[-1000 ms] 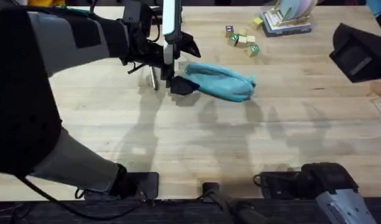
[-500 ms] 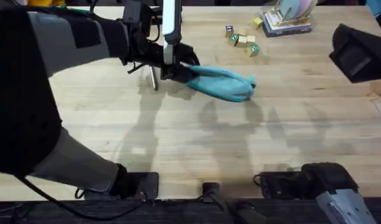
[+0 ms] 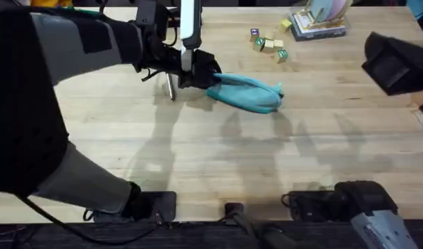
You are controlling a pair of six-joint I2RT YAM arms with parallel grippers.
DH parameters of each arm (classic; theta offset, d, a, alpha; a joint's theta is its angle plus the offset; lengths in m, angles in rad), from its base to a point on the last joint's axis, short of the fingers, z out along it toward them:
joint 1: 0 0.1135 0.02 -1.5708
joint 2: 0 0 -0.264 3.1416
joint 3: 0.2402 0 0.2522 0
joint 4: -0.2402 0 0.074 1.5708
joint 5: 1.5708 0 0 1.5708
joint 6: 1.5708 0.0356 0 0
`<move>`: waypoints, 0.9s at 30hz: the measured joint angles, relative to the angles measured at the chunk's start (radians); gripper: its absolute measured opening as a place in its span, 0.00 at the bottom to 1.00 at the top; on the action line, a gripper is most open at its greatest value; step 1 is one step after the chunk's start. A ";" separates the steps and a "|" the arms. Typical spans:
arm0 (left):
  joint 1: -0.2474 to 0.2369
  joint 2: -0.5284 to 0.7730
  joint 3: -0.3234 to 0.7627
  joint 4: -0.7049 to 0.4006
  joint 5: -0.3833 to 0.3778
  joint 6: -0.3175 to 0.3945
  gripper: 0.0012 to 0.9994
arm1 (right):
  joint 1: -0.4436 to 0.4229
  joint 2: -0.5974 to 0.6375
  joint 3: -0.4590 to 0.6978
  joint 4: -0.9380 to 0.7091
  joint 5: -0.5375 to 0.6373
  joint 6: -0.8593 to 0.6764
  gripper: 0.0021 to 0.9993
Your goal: Unzip the bag, pick up the pens from the table one at a time and place them inside, then zip the bag closed.
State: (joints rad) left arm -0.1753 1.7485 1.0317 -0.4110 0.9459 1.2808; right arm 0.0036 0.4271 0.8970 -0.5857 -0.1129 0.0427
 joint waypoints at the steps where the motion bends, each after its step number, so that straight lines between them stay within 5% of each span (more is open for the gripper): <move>1: 0.000 0.000 0.000 0.000 0.000 0.000 0.04 | 0.000 0.000 0.000 -0.014 -0.004 0.012 1.00; 9: 0.000 0.000 0.000 0.000 0.000 0.000 0.04 | 0.000 0.064 0.000 -0.144 -0.018 0.179 1.00; 27: 0.000 0.000 0.000 0.000 0.000 0.000 0.04 | 0.000 0.386 0.000 -0.147 -0.115 0.596 1.00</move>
State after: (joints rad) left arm -0.1753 1.7485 1.0317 -0.4110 0.9463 1.2808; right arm 0.0036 0.8129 0.8970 -0.7330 -0.2280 0.6390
